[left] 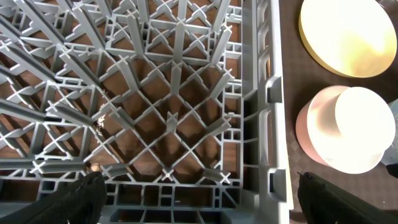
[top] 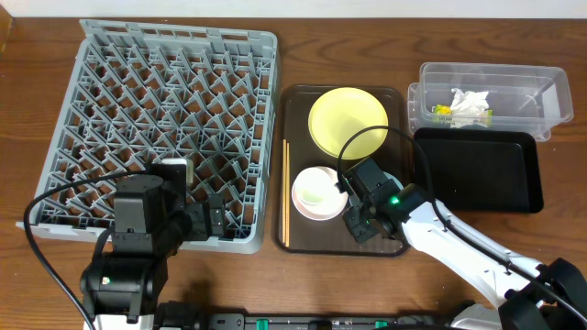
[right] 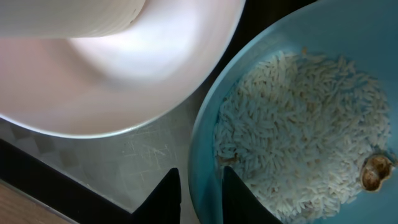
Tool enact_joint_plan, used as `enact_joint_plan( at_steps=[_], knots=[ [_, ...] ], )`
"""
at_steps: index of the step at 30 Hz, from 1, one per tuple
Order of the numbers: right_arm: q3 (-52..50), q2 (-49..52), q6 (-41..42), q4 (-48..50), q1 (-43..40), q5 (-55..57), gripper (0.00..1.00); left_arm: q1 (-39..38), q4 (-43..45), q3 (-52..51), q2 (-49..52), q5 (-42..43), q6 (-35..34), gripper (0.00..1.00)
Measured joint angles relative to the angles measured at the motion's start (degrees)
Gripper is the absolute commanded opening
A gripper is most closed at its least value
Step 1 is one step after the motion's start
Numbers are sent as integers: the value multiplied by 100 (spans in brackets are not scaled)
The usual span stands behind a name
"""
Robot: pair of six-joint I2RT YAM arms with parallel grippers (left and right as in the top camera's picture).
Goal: Sort waste into correct bins and load items into the dishwasher
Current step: 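Lower the right gripper to the blue bowl and grasp its rim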
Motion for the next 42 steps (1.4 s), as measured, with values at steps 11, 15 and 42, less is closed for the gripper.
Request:
enact_joint_plan(
  at_steps=[11,15,42],
  knots=[
    [-63,0,17,79,0,101,15,0,0,0,0,0,0,98],
    [-133,0,17,168,0,105,15,0,0,0,0,0,0,98],
    [1617,-538,203,-726,-1016,-166,1,0,-9,0,0,15,0,98]
  ],
)
